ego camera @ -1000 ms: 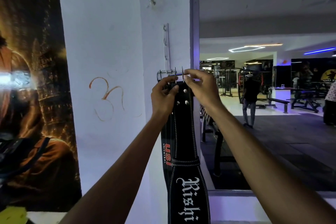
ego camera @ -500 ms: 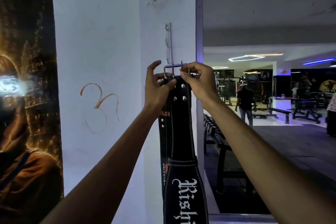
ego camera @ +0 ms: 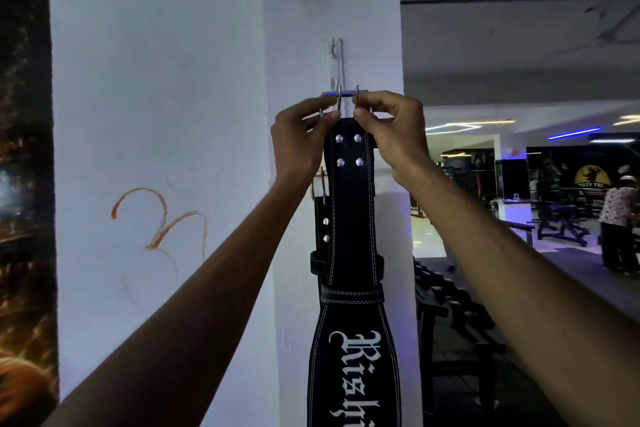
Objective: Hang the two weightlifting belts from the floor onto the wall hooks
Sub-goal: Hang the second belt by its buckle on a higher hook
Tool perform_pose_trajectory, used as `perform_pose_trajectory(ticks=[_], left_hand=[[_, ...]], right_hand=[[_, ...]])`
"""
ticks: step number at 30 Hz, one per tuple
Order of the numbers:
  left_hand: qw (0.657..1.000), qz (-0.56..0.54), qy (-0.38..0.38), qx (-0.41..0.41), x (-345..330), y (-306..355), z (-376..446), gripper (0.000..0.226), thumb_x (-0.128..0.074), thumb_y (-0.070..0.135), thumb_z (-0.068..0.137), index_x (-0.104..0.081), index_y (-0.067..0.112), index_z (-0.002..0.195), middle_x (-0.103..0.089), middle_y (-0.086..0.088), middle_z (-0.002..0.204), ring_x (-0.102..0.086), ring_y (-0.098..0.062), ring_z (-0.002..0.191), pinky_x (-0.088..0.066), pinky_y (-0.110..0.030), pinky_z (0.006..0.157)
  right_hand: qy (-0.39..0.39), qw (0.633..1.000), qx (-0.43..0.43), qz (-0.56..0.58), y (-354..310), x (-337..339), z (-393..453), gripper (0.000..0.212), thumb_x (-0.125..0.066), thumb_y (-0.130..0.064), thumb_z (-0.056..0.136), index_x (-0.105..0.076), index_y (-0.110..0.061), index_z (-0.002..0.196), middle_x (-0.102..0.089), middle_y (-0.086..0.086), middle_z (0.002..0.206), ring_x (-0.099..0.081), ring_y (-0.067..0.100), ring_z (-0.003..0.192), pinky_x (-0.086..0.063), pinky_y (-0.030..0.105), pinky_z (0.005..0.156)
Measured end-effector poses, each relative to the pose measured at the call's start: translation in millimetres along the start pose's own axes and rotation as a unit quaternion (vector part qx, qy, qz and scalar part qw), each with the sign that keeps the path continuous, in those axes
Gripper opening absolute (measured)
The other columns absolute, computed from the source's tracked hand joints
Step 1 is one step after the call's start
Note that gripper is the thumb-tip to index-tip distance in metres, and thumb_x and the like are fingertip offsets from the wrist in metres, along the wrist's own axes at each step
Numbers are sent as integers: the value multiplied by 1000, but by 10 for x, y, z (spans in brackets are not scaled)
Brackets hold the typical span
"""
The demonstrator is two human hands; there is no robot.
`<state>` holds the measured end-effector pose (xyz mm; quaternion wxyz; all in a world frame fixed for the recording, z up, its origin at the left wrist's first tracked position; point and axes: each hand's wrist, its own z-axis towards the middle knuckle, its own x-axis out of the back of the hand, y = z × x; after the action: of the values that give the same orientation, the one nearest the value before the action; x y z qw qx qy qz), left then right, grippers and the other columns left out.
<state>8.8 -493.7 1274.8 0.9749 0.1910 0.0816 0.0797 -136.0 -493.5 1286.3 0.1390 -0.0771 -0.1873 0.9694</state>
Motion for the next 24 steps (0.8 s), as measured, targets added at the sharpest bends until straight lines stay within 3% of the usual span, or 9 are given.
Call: perform_pose_trajectory(ticks=[4, 13, 18, 24], left_hand=[[1000, 16, 21, 16, -58, -210, 256, 26, -77, 15, 83, -77, 9, 109, -79, -11, 103, -76, -24, 95, -60, -51, 92], [999, -7, 37, 1, -203, -414, 680, 29, -79, 14, 82, -73, 12, 110, -77, -7, 101, -76, -23, 93, -62, -50, 87], [999, -5, 40, 20, -251, -434, 835, 35, -82, 19, 78, -74, 8, 110, -78, -10, 99, -76, -21, 91, -62, -50, 86], [998, -13, 57, 31, -291, -501, 877, 29, -84, 22, 77, -75, 12, 102, -78, -8, 96, -76, -24, 92, -64, -47, 83]], right_hand=[[7, 1000, -3, -2, 173, -129, 230, 17, -74, -8, 83, -77, -11, 99, -72, -10, 89, -72, 19, 97, -61, 45, 85], [37, 999, -6, 6, 390, -286, 655, 11, -78, -19, 77, -78, -21, 88, -74, -9, 86, -71, 10, 92, -61, 47, 83], [45, 999, -21, 11, 418, -345, 805, 9, -80, -20, 75, -76, -27, 77, -73, -10, 76, -73, 15, 83, -61, 47, 83], [49, 998, -22, 14, 479, -375, 816, 11, -80, -23, 73, -78, -22, 84, -75, -6, 80, -73, 15, 83, -59, 43, 87]])
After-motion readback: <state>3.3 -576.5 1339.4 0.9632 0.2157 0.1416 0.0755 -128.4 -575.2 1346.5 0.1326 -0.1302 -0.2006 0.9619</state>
